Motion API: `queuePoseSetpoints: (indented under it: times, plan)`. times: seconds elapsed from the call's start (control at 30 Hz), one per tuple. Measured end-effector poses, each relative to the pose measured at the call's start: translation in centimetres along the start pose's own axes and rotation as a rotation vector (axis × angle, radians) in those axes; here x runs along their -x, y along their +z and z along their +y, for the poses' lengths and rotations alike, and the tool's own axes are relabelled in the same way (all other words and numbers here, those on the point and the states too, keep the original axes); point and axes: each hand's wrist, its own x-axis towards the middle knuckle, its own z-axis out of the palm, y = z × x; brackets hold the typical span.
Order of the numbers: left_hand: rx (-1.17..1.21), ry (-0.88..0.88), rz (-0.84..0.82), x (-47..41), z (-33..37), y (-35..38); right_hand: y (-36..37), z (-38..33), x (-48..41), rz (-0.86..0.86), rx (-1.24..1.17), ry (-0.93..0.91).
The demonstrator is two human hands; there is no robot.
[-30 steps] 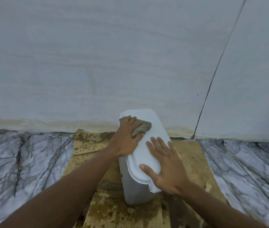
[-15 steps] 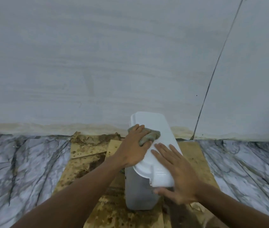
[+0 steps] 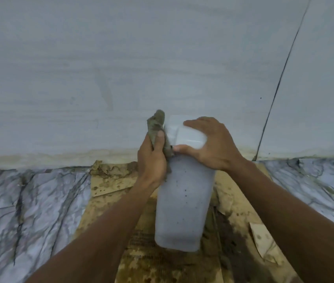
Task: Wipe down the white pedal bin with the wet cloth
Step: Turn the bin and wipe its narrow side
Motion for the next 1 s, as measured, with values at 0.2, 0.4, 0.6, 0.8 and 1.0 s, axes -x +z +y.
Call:
queuePoseSetpoints:
  times: [0.2, 0.4, 0.6, 0.8, 1.0]
  plan:
    - [-0.228, 0.230, -0.057, 0.2, -3.7, 3.2, -0.6, 2.0, -3.6, 0.027, -0.005, 0.137]
    - [-0.551, 0.558, -0.173, 1.6, -7.5, 3.2, -0.6, 3.6, -4.2, 0.126, -0.099, 0.149]
    - [-0.757, 0.508, -0.068, 1.5, -6.7, 5.7, -0.4, 4.0, -4.9, 0.140, -0.151, 0.143]
    - [-1.043, 0.877, -0.308, 4.1, -9.6, 3.6, -0.8, 4.2, -4.5, 0.115, -0.178, 0.176]
    - [-1.043, 0.848, -0.167, 1.2, -6.7, 6.4, -0.4, 3.7, -4.5, 0.107, -0.193, 0.179]
